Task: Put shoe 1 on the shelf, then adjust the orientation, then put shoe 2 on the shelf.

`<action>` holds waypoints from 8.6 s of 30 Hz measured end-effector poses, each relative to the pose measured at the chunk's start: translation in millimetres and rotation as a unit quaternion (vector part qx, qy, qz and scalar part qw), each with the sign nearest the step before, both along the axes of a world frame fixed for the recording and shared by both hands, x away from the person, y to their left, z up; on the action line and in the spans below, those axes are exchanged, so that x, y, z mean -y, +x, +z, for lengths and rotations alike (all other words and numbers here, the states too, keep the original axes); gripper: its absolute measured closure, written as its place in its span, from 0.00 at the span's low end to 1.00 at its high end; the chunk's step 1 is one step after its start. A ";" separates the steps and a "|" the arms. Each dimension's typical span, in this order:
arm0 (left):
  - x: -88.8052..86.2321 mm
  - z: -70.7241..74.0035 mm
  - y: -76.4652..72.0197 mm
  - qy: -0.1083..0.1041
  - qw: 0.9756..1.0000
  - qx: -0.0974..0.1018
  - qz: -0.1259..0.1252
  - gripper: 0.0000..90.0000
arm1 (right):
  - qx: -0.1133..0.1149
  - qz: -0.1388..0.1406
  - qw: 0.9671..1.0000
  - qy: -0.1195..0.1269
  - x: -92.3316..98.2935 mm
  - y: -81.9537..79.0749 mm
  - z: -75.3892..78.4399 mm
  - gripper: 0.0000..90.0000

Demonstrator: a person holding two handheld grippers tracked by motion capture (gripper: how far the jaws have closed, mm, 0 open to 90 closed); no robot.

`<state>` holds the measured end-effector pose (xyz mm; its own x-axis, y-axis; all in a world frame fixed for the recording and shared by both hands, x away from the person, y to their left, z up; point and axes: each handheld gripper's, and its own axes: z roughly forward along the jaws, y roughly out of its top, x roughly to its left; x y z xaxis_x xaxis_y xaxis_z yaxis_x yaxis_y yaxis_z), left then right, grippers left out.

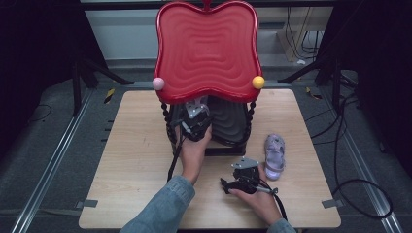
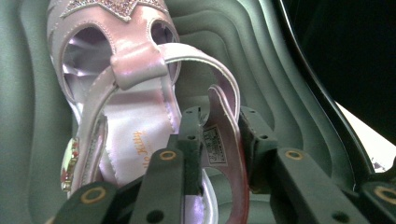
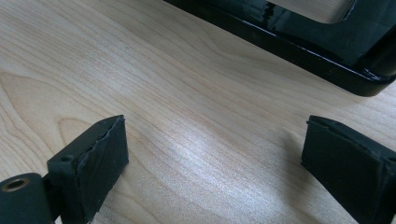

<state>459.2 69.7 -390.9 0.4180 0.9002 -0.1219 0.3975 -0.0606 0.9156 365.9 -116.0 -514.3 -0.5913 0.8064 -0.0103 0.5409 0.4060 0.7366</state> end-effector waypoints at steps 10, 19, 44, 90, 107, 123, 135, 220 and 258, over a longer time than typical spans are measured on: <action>-0.2 0.3 0.0 0.002 1.000 0.008 -0.002 0.72 | 0.000 0.000 1.000 -0.001 0.1 -0.2 0.1 0.08; -1.1 7.9 -7.8 -0.002 1.000 0.022 -0.009 0.61 | 0.001 0.000 1.000 -0.001 0.2 -0.1 0.1 0.08; -25.2 27.3 -73.4 0.040 0.995 0.044 -0.078 0.37 | 0.001 0.000 1.000 0.000 0.1 -0.1 -0.2 0.08; -184.7 -85.2 -98.7 0.068 0.993 -0.081 0.052 0.17 | 0.002 -0.139 0.989 -0.059 107.0 -8.8 117.6 0.56; -184.8 -93.6 -99.0 0.084 0.990 -0.092 0.065 0.14 | -0.127 -0.175 0.974 -0.065 134.2 27.6 66.2 0.59; -185.6 -93.4 -98.5 0.089 0.990 -0.092 0.066 0.15 | -0.183 -0.158 0.966 -0.087 140.0 42.5 66.1 0.89; -184.6 -93.6 -97.3 0.095 0.989 -0.089 0.068 0.16 | -0.161 -0.066 0.979 -0.105 145.2 -0.7 85.1 0.92; -188.5 -98.5 -92.8 0.105 0.988 -0.092 0.059 0.09 | -0.166 0.128 0.966 -0.153 2.8 -20.1 56.4 0.92; -194.1 -102.0 -91.1 0.104 0.987 -0.097 0.073 0.05 | -0.047 0.128 0.991 -0.004 29.9 -39.3 112.3 0.96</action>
